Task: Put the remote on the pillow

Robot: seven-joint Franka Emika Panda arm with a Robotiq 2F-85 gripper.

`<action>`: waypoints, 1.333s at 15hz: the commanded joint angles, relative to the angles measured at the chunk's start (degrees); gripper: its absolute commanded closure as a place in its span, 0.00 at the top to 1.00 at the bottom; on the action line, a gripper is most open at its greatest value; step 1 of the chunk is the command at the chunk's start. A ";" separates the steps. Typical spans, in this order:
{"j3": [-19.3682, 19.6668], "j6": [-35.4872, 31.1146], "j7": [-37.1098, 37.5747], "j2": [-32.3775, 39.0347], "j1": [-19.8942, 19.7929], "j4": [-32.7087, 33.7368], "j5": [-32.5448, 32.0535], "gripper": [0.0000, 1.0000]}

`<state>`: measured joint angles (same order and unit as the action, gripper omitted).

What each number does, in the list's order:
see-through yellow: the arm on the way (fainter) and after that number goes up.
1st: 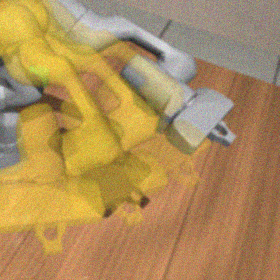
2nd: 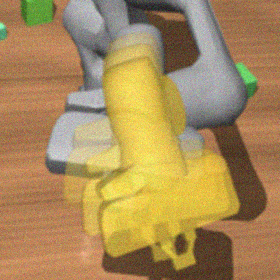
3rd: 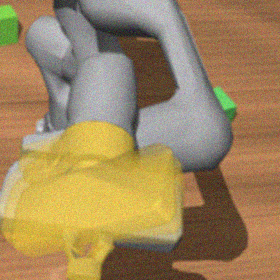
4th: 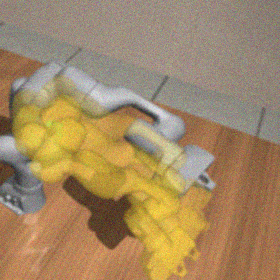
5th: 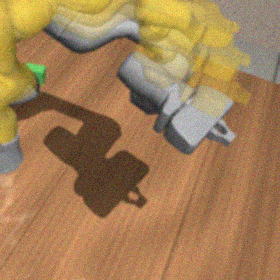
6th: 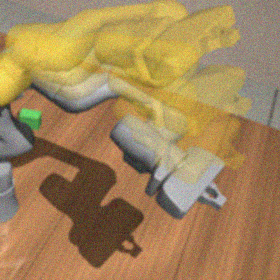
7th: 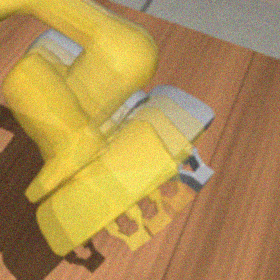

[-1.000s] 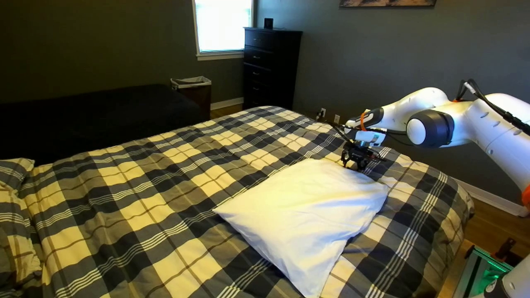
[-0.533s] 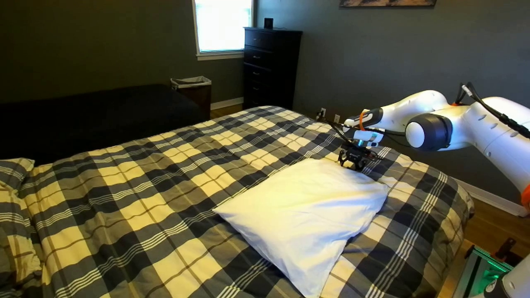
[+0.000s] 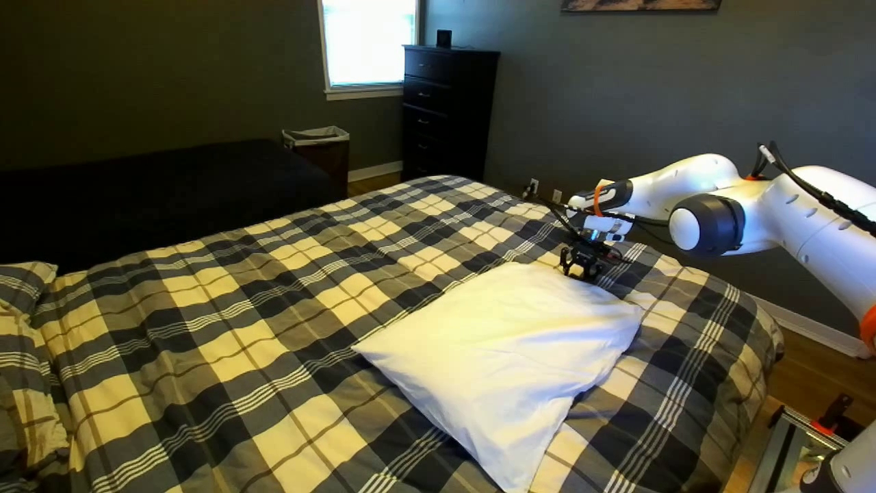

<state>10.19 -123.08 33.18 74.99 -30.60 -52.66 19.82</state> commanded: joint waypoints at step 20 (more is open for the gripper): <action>7.45 0.80 -1.24 -15.31 6.57 -6.66 -2.94 0.32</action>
<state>17.60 -123.27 33.26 62.85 -24.99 -55.47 17.34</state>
